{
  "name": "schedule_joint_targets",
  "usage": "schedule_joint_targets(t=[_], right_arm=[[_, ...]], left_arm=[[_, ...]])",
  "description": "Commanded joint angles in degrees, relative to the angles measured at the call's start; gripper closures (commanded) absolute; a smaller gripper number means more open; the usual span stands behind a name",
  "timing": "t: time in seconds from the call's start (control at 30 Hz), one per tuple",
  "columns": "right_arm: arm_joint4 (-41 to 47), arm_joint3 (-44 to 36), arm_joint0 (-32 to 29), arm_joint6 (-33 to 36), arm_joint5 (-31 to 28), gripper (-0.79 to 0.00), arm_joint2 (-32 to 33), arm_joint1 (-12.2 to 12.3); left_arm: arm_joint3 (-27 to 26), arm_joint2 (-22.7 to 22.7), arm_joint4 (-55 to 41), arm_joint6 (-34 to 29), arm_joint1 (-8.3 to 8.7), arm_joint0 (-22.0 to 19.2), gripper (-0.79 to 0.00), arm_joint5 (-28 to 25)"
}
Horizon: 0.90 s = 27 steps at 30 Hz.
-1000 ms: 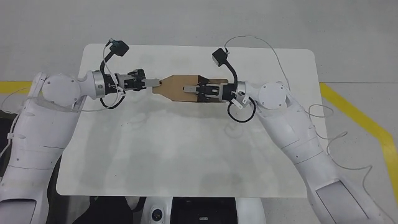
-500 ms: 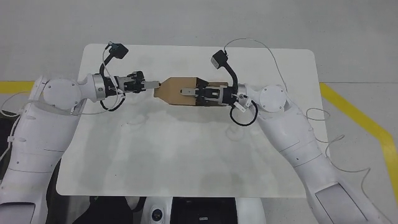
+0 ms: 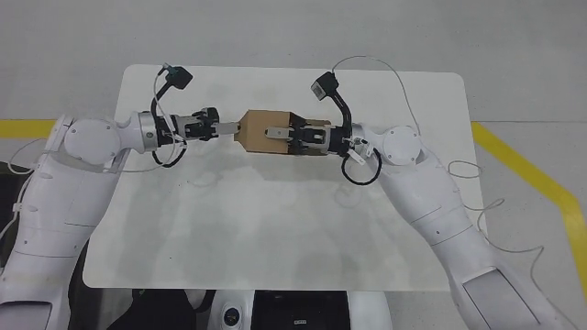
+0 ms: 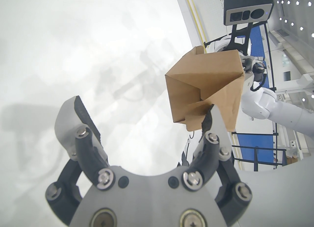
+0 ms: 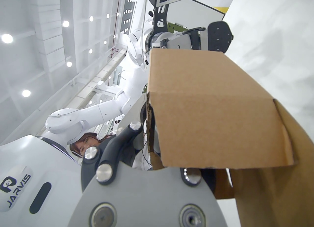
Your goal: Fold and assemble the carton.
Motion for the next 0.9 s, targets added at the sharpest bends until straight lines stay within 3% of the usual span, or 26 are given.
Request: schedule_joint_targets(t=[0.0, 0.87], right_arm=[[0.86, 0.20, 0.02, 0.27, -0.37, 0.000, -0.12, -0.11], [6.34, 2.29, 0.52, 2.00, -4.06, 0.000, -0.68, -1.17]], left_arm=[[0.05, 0.22, -0.33, -0.22, -0.01, -0.06, -0.785, 0.03], [4.96, 4.84, -10.11, -4.78, -0.98, -2.16, -0.785, 0.06]])
